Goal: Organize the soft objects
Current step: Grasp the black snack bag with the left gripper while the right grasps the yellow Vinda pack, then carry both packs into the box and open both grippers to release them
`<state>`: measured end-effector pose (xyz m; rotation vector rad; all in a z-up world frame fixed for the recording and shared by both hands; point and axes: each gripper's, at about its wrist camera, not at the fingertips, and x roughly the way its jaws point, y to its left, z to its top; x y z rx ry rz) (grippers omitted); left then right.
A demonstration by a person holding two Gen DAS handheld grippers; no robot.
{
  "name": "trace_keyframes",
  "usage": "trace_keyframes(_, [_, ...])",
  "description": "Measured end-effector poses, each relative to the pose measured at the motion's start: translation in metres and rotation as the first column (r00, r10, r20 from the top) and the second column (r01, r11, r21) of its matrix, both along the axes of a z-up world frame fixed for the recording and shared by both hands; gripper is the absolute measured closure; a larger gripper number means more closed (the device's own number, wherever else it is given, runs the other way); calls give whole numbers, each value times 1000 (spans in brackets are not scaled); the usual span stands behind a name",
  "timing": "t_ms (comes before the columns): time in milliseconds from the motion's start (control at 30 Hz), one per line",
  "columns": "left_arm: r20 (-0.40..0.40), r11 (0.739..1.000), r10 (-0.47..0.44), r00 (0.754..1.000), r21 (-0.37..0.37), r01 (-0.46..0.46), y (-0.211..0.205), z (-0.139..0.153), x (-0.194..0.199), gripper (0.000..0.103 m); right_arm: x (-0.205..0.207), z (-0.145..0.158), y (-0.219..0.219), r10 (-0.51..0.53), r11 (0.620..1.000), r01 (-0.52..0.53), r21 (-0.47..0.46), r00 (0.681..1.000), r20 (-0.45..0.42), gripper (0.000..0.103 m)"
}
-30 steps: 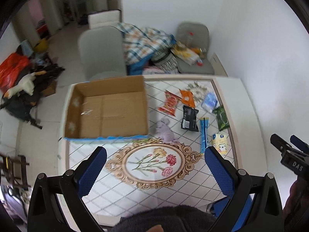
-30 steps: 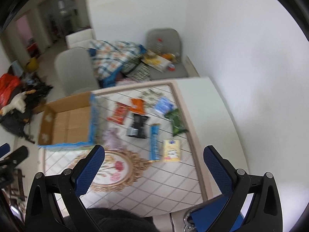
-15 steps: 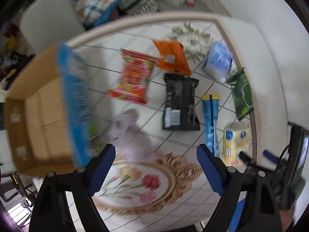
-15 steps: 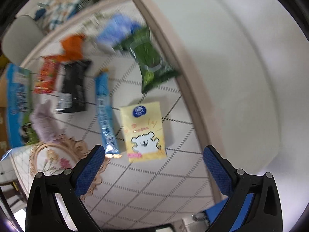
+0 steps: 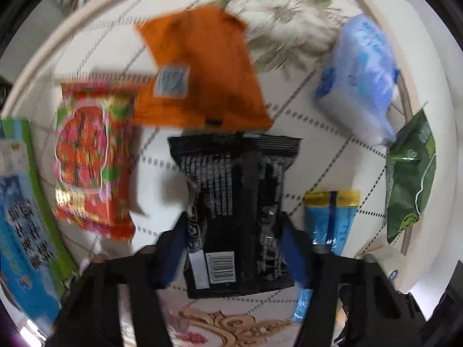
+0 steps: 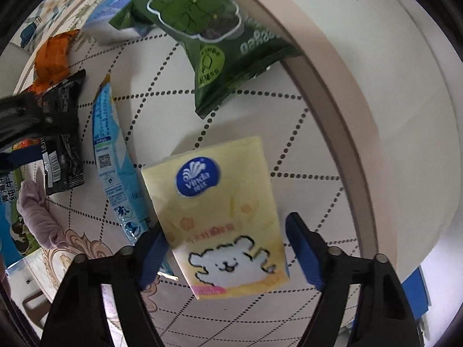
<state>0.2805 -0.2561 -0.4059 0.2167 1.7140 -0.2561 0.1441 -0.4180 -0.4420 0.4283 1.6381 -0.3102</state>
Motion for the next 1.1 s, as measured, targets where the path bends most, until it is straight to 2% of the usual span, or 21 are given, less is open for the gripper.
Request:
trace_keyframes(133, [34, 1000, -25, 999, 18, 25, -3, 4, -9, 56, 1, -4, 0, 0, 1000, 0, -7, 1000, 10, 34])
trace_keyframes(267, [59, 1000, -16, 998, -6, 16, 5, 25, -30, 56, -18, 2, -9, -34, 999, 34, -18, 999, 25, 34])
trace_keyframes(433, [142, 998, -1, 990, -68, 11, 30, 81, -65, 56, -49, 44, -12, -69, 997, 67, 23, 994, 80, 34])
trace_keyframes(533, [196, 990, 49, 979, -136, -22, 57, 127, -83, 56, -62, 78, 1, -39, 998, 30, 59, 988, 148, 34])
trace_keyframes(567, [206, 988, 65, 976, -153, -34, 66, 133, -83, 56, -65, 90, 8, -23, 998, 12, 67, 985, 170, 34])
trace_keyframes(600, [226, 981, 100, 969, -182, -59, 83, 154, -89, 56, -65, 103, 18, -9, 997, -7, 82, 981, 192, 34])
trace_keyframes(633, [237, 979, 114, 965, -194, -68, 89, 157, -85, 56, -63, 114, 25, 0, 995, -20, 96, 979, 205, 34])
trace_keyframes(733, [292, 968, 173, 940, -229, -107, 142, 207, -93, 56, -49, 161, 68, 63, 981, -109, 162, 961, 269, 34])
trace_keyframes(800, [313, 962, 204, 928, -240, -130, 175, 221, -92, 56, -35, 192, 105, 119, 965, -184, 187, 942, 314, 34])
trace_keyframes(967, [348, 949, 283, 894, -237, -208, 267, 244, -79, 56, 3, 227, 206, 230, 916, -332, 227, 895, 382, 34])
trace_keyframes(1100, [346, 938, 330, 878, -220, -266, 334, 235, -64, 56, 39, 237, 279, 278, 884, -392, 255, 879, 387, 34])
